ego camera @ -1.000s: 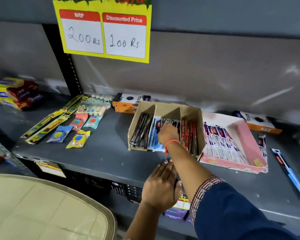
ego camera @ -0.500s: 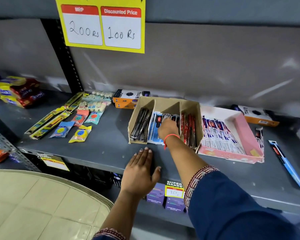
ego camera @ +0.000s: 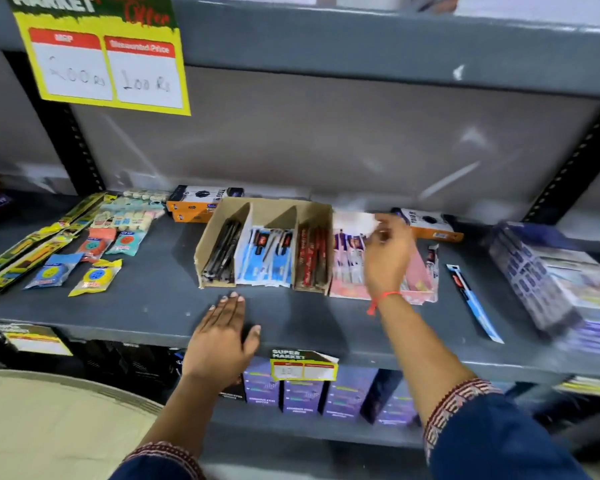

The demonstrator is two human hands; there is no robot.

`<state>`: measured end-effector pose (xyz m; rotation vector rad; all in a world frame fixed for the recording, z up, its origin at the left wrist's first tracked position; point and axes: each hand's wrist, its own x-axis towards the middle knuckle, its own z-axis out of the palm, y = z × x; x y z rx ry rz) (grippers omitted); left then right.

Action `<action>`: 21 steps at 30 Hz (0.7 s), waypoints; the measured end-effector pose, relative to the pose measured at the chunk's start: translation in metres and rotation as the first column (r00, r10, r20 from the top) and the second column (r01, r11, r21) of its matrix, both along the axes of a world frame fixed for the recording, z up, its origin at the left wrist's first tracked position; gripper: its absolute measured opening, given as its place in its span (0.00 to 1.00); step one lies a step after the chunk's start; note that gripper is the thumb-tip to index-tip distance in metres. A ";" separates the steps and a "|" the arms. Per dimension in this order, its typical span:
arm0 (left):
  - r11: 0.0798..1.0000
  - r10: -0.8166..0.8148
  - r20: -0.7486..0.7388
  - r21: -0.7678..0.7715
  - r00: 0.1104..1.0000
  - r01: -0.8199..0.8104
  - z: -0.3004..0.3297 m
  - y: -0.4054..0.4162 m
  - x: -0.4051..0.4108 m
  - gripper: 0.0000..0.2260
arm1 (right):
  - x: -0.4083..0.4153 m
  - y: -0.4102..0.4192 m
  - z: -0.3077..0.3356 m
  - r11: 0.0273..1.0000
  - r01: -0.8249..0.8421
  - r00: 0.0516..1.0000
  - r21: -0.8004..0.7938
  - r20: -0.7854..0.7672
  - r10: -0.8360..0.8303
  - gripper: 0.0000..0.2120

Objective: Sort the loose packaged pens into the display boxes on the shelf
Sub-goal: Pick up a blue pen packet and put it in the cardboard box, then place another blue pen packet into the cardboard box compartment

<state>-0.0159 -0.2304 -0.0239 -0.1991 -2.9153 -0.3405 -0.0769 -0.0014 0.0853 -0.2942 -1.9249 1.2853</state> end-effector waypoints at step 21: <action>0.998 0.064 0.080 -0.031 0.995 -0.062 0.008 0.009 0.004 0.36 | 0.037 0.110 0.005 0.822 -0.056 0.922 -0.567 0.287 0.261 0.15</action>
